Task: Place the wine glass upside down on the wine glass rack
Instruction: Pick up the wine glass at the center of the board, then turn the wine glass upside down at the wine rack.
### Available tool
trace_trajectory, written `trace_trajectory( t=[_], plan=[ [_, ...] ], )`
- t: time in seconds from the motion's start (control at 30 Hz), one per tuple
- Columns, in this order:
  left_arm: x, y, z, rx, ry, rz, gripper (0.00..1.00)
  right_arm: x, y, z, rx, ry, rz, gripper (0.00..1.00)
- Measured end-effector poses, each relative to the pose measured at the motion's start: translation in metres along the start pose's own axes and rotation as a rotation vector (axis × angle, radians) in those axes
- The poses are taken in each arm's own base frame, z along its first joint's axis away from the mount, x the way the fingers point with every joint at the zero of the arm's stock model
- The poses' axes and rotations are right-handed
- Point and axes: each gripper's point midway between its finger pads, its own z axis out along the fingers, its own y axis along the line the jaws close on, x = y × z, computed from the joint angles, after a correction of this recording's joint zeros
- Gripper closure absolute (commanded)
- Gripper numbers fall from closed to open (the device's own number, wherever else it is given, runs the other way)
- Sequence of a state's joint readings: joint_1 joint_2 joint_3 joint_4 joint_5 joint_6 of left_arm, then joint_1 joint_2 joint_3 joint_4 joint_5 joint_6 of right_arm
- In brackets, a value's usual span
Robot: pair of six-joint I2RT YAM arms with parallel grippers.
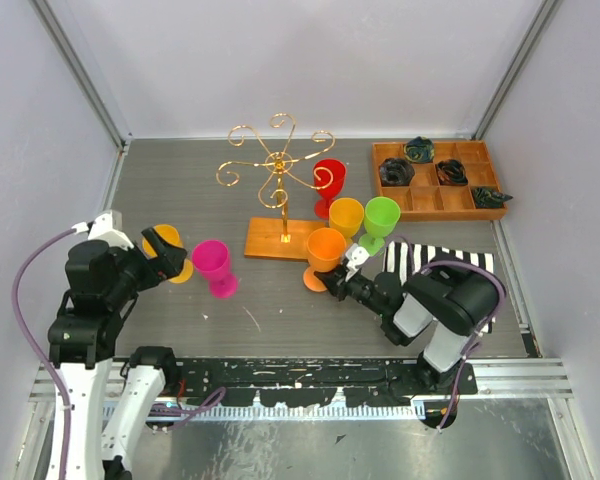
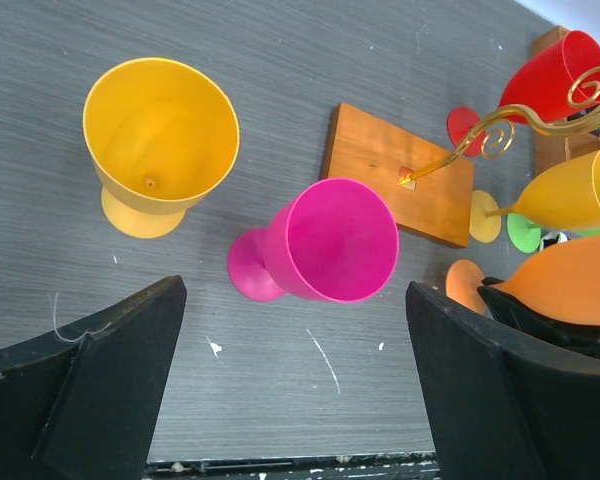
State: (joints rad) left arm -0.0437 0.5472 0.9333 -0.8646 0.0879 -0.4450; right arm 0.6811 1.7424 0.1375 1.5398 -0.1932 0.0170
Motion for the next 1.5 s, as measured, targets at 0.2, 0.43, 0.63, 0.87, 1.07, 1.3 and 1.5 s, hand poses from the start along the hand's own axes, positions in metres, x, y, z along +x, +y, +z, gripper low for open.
trace_trajectory(
  t=[0.2, 0.43, 0.63, 0.87, 1.07, 1.3, 1.5],
  plan=[
    [-0.015, -0.007, -0.022, 0.032, -0.079, 0.049, 0.02, -0.044, 0.02, -0.013, -0.084, -0.117, 0.007, 0.99],
    [-0.04, -0.021, -0.044, 0.072, -0.155, 0.087, 0.02, -0.103, 0.031, -0.036, -0.114, -0.219, -0.015, 0.99],
    [-0.052, -0.034, -0.054, 0.109, -0.161, 0.138, 0.02, -0.155, 0.027, -0.058, -0.055, -0.274, 0.014, 0.99],
    [-0.083, -0.077, -0.066, 0.238, -0.128, 0.213, 0.02, -0.195, 0.016, -0.089, 0.058, -0.341, 0.148, 1.0],
    [-0.082, -0.09, -0.072, 0.299, -0.108, 0.162, 0.0, -0.226, 0.012, -0.104, 0.117, -0.309, 0.263, 0.99],
    [-0.086, -0.109, -0.078, 0.379, -0.095, 0.075, 0.05, -0.251, 0.022, -0.128, 0.101, -0.308, 0.333, 1.0],
    [-0.09, -0.126, -0.078, 0.457, -0.086, -0.002, 0.06, -0.244, 0.026, -0.136, 0.092, -0.283, 0.355, 0.99]
  ],
)
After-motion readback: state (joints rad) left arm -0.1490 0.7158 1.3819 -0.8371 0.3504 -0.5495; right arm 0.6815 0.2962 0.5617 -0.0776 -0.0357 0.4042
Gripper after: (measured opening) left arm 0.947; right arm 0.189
